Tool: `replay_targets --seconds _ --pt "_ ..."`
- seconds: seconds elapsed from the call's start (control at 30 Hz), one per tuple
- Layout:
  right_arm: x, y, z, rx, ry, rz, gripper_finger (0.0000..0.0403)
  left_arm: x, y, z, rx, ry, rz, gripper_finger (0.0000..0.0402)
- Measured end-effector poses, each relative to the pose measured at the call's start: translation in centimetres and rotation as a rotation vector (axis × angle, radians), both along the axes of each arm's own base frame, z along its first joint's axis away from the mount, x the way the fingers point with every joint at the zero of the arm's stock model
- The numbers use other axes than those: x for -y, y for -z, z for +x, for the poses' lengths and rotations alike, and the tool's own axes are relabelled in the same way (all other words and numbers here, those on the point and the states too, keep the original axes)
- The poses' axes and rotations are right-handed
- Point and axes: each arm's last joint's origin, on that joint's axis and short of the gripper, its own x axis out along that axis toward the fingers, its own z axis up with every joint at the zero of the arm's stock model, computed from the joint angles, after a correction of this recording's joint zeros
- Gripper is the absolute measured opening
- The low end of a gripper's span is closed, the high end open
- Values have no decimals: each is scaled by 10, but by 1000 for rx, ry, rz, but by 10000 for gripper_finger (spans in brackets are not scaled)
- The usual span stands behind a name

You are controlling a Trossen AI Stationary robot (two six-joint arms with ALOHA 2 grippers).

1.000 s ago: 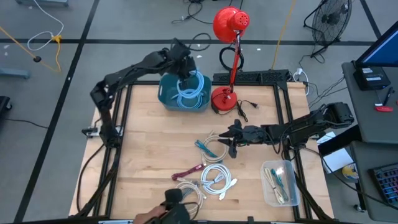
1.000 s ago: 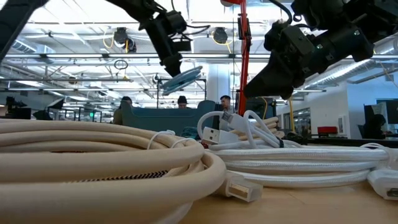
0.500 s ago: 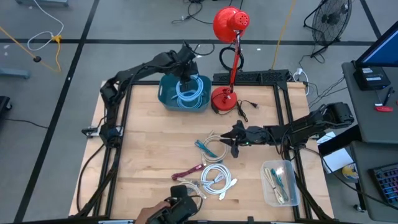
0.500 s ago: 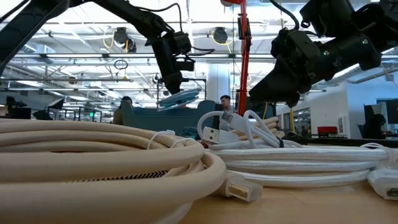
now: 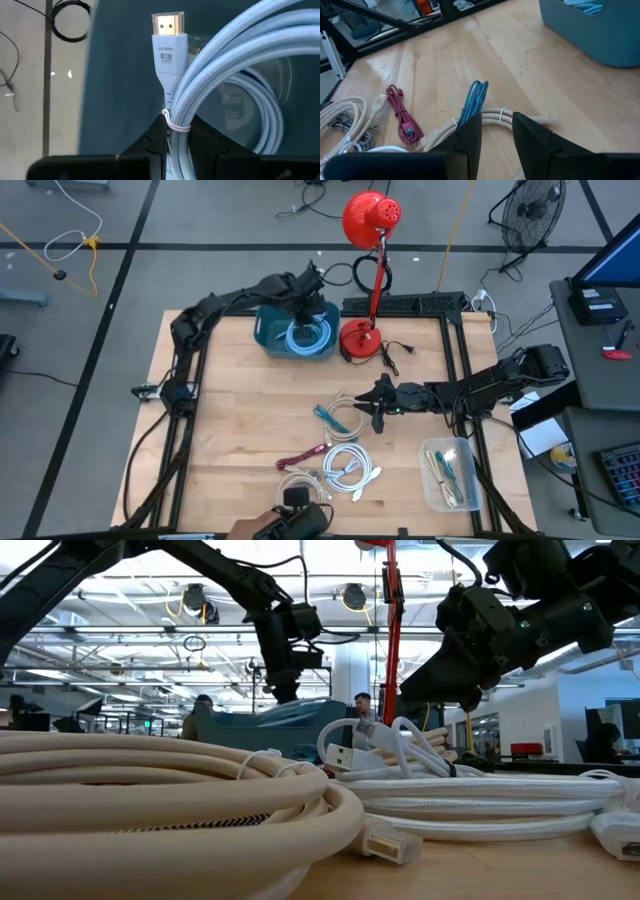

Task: Pick & Place USB Port
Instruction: Put the light blue hdmi cable into the blue bin

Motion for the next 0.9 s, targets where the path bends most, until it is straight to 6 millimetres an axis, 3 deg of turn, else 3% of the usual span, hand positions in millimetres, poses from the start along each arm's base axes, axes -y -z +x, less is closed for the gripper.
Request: replay_targets --seconds 0.33,0.5,0.9 --pt "0 0 0 -2 0 -1 100 -9 28 12 -24 -4 19 52" --pt "0 0 0 -1 -1 -3 100 -11 33 15 0 9 13 52" --pt "0 1 0 -6 -1 -4 100 -17 54 11 -62 -23 -36 52"
